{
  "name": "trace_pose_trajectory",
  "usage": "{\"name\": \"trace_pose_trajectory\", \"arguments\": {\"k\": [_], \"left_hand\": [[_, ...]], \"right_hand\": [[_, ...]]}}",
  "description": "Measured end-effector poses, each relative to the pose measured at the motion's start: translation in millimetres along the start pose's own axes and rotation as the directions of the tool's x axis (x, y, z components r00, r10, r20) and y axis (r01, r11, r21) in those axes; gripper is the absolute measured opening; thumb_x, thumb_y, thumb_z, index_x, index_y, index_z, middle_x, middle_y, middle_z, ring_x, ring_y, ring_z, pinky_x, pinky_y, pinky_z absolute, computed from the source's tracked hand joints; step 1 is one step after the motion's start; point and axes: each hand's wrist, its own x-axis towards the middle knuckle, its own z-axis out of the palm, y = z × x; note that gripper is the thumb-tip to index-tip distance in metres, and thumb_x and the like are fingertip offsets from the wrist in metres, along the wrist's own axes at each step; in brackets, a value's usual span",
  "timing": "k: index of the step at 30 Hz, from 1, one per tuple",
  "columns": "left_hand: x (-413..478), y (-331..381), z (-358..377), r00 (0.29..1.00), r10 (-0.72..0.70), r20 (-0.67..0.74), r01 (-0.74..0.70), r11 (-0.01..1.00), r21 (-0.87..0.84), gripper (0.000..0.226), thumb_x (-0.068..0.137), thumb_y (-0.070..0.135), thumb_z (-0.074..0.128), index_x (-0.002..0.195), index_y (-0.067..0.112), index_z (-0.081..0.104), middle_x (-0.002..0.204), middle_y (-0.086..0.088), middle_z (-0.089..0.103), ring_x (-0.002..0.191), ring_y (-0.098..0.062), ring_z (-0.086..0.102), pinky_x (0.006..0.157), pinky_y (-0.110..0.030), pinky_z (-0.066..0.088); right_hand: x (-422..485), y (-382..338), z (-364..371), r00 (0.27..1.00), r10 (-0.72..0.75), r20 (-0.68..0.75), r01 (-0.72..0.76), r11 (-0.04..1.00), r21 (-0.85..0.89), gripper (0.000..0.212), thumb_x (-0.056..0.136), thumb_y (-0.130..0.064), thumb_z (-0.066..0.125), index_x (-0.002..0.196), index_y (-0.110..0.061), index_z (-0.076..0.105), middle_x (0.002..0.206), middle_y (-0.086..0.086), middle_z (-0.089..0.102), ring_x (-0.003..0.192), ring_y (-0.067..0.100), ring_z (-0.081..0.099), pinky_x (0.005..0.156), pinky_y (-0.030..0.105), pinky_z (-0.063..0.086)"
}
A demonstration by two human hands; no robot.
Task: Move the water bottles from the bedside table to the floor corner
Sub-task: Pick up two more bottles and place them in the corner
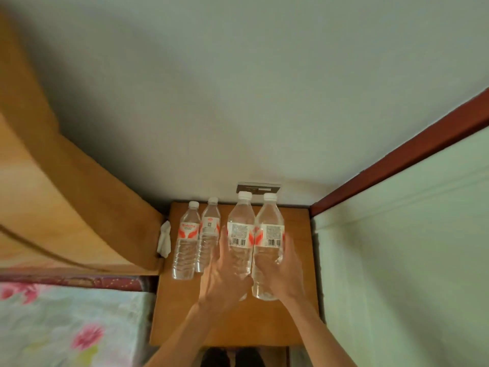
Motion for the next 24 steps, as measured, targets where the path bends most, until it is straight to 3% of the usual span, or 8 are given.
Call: {"name": "trace_pose_trajectory", "arguments": {"k": [3, 6, 8, 12, 15, 18, 21, 24], "left_hand": [[-18, 16, -28, 1.0, -0.014, -0.018, 0.015, 0.999, 0.031, 0.121, 0.071, 0.073, 0.064, 0.146, 0.04, -0.025, 0.16, -0.005, 0.018, 0.125, -0.019, 0.051, 0.083, -0.026, 0.053], [-30, 27, -54, 0.997, -0.033, -0.075, 0.035, 0.999, 0.023, 0.127, 0.066, 0.08, 0.062, 0.149, 0.033, -0.022, 0.138, -0.003, 0.053, 0.091, -0.012, 0.067, 0.07, -0.029, 0.059], [-37, 37, -71, 0.991, -0.061, -0.117, 0.062, 0.998, -0.001, 0.126, 0.063, 0.086, 0.057, 0.151, 0.032, -0.015, 0.124, 0.003, 0.062, 0.083, -0.01, 0.069, 0.065, -0.03, 0.06], [-53, 60, -103, 0.962, -0.033, -0.27, 0.015, 0.997, -0.07, 0.113, 0.065, 0.082, 0.063, 0.15, 0.038, 0.002, 0.124, 0.028, 0.053, 0.092, 0.001, 0.067, 0.068, -0.018, 0.058], [-64, 72, -121, 0.934, 0.004, -0.357, -0.073, 0.981, -0.18, 0.095, 0.071, 0.064, 0.073, 0.142, 0.047, 0.012, 0.117, 0.045, 0.047, 0.095, 0.023, 0.055, 0.062, -0.002, 0.048], [-77, 76, -135, 0.909, -0.017, -0.416, -0.076, 0.976, -0.206, 0.104, 0.071, 0.068, 0.07, 0.149, 0.036, 0.009, 0.121, 0.036, 0.052, 0.1, 0.017, 0.058, 0.072, -0.008, 0.053], [-95, 72, -148, 0.888, -0.061, -0.455, -0.033, 0.98, -0.197, 0.115, 0.066, 0.075, 0.066, 0.152, 0.034, 0.0, 0.121, 0.029, 0.053, 0.091, 0.012, 0.061, 0.072, -0.01, 0.053], [-114, 66, -158, 0.853, -0.113, -0.509, 0.012, 0.98, -0.197, 0.121, 0.066, 0.054, 0.079, 0.152, 0.033, -0.004, 0.119, 0.022, 0.058, 0.092, 0.003, 0.064, 0.078, -0.024, 0.058]], "right_hand": [[-17, -32, -11, 0.997, -0.06, 0.039, 0.058, 0.997, 0.048, 0.07, 0.067, -0.056, 0.075, 0.125, -0.049, 0.038, 0.11, -0.029, 0.058, 0.095, -0.005, 0.062, 0.08, 0.017, 0.049], [-27, -56, -18, 0.988, -0.138, 0.075, 0.135, 0.99, 0.036, 0.064, 0.07, -0.044, 0.079, 0.122, -0.05, 0.041, 0.113, -0.02, 0.063, 0.099, 0.0, 0.065, 0.076, 0.017, 0.052], [-34, -72, -22, 0.977, -0.187, 0.1, 0.186, 0.982, 0.021, 0.069, 0.07, -0.04, 0.081, 0.125, -0.047, 0.04, 0.113, -0.02, 0.062, 0.098, -0.001, 0.064, 0.076, 0.016, 0.051], [-49, -103, -29, 0.948, -0.262, 0.181, 0.261, 0.965, 0.029, 0.078, 0.063, -0.056, 0.075, 0.13, -0.048, 0.037, 0.118, -0.023, 0.058, 0.102, -0.001, 0.061, 0.088, 0.023, 0.05], [-57, -122, -33, 0.91, -0.323, 0.26, 0.321, 0.946, 0.05, 0.078, 0.065, -0.05, 0.075, 0.133, -0.042, 0.037, 0.108, -0.031, 0.057, 0.091, -0.013, 0.063, 0.069, 0.008, 0.05], [-65, -140, -35, 0.869, -0.379, 0.319, 0.378, 0.923, 0.067, 0.081, 0.066, -0.043, 0.076, 0.139, -0.033, 0.04, 0.101, -0.033, 0.058, 0.084, -0.023, 0.06, 0.061, 0.003, 0.047], [-74, -155, -30, 0.824, -0.424, 0.376, 0.428, 0.9, 0.079, 0.093, 0.06, -0.055, 0.073, 0.143, -0.032, 0.038, 0.116, -0.022, 0.063, 0.095, -0.009, 0.064, 0.078, 0.012, 0.053], [-83, -168, -22, 0.774, -0.461, 0.434, 0.468, 0.878, 0.096, 0.091, 0.058, -0.058, 0.073, 0.14, -0.037, 0.038, 0.118, -0.027, 0.058, 0.101, -0.009, 0.06, 0.086, 0.018, 0.052]]}}
